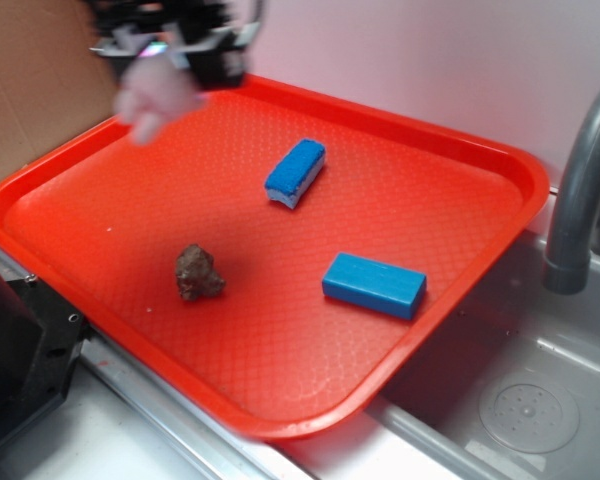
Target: Grab the pink bunny.
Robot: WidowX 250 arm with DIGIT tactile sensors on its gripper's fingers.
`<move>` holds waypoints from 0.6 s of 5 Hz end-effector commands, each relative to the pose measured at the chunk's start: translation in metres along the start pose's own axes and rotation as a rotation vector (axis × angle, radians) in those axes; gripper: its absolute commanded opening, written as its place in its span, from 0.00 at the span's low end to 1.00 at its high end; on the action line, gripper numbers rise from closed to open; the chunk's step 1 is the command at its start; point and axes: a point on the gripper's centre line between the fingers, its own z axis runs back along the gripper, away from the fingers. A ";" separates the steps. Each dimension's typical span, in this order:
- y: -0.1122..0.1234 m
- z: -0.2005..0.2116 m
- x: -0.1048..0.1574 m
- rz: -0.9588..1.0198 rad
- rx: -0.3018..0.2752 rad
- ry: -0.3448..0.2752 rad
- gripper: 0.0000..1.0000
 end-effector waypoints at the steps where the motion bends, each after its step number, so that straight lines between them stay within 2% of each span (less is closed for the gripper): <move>1: 0.030 0.005 0.019 -0.045 0.132 0.050 0.00; 2: 0.030 0.004 0.045 -0.072 0.107 0.083 0.00; 3: 0.021 0.000 0.050 -0.081 0.143 0.087 0.00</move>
